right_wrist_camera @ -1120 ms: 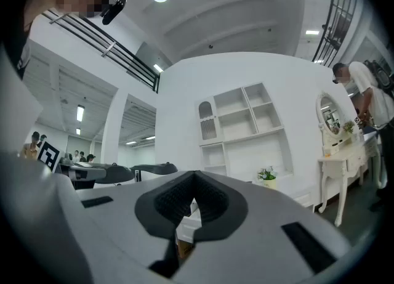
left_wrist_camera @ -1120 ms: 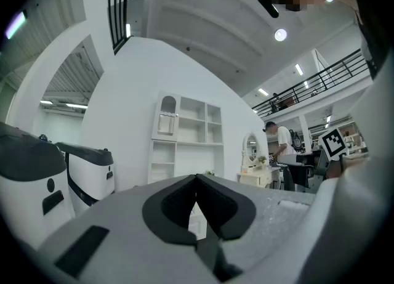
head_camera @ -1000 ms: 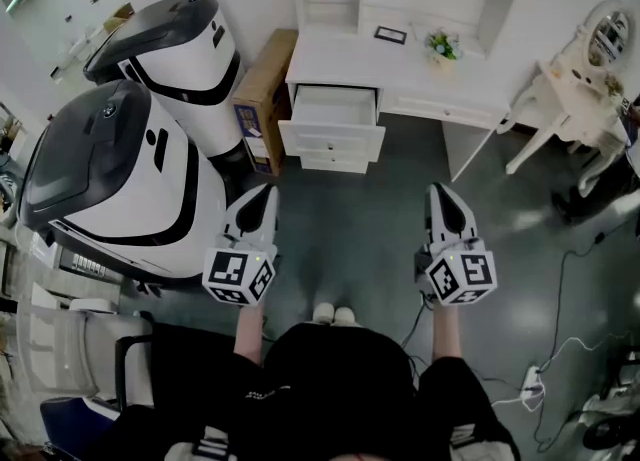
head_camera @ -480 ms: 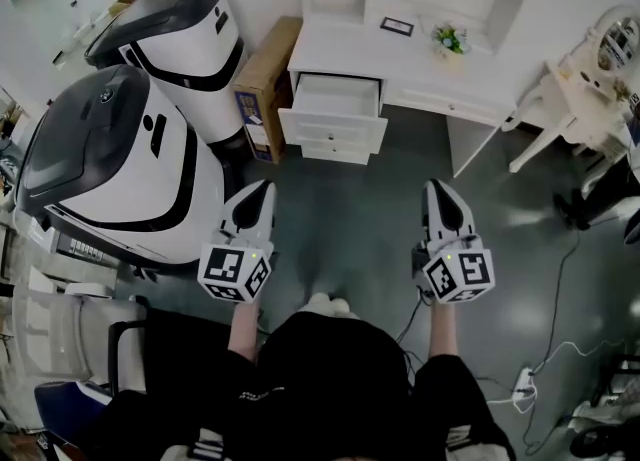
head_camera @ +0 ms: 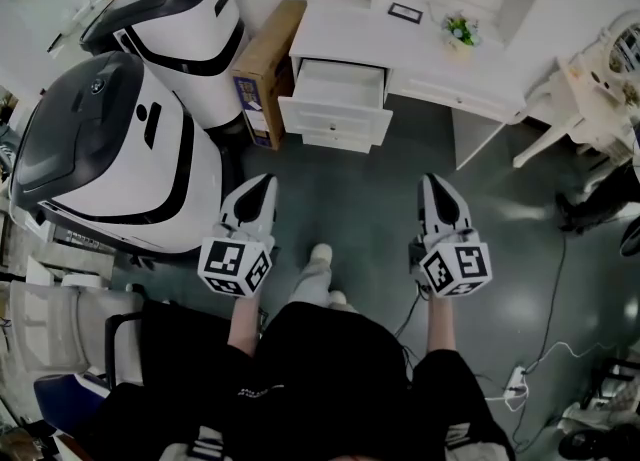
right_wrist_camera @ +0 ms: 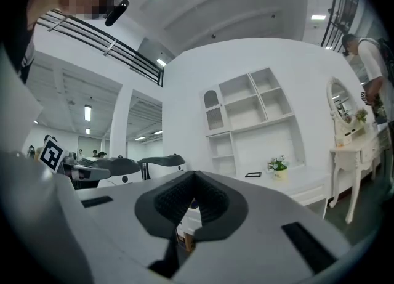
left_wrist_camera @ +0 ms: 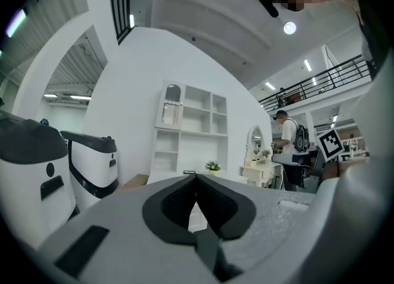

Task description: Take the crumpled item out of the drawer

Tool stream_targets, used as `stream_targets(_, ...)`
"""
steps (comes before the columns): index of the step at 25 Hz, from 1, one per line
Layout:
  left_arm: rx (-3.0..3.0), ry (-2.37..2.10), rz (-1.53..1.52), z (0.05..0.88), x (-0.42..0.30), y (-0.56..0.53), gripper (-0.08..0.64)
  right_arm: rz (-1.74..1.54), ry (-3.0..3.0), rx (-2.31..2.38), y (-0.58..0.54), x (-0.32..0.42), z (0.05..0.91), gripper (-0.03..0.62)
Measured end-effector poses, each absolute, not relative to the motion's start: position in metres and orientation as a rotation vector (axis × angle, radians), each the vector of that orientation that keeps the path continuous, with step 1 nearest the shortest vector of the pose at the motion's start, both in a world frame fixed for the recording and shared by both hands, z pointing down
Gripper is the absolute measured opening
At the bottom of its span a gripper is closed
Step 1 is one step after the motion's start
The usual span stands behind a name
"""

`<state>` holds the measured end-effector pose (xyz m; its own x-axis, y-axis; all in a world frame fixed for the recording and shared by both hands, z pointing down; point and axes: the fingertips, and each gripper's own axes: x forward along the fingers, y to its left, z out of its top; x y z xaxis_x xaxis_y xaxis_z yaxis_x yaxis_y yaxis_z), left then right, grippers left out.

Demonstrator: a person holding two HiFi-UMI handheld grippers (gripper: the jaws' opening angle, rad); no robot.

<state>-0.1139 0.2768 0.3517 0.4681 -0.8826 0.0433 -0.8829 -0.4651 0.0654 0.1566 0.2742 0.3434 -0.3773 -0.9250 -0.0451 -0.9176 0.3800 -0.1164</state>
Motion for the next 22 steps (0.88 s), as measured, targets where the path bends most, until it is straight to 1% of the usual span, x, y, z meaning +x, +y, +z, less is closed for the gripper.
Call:
stream_targets(14, 2.618, -1.519, -0.010, 0.361, -0.122, 0.124, -0.003, -0.158, 2.527, -1.727, 0.128, 0.140, 0.360, -0.008)
stream_targets(22, 2.637, -1.480, -0.008, 0.363, -0.128, 0.064, -0.003, -0.189, 2.552, -1.734, 0.070, 0.127, 0.371, -0.008)
